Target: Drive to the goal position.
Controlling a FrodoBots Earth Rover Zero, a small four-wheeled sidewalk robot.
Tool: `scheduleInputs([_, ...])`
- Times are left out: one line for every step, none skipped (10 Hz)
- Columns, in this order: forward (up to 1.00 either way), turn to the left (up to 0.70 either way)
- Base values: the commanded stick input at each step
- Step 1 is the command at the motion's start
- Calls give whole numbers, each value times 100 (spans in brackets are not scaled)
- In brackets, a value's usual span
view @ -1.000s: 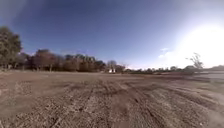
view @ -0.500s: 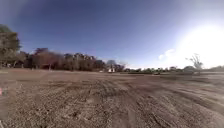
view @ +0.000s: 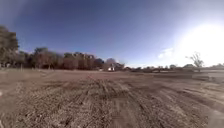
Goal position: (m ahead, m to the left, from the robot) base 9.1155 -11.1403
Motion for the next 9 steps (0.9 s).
scheduleInputs([50,4])
scheduleInputs([50,18])
scheduleInputs([50,0])
scheduleInputs([50,0])
scheduleInputs([50,0])
scheduleInputs([50,0])
scheduleInputs([50,0])
scheduleInputs([50,11])
scheduleInputs([50,29])
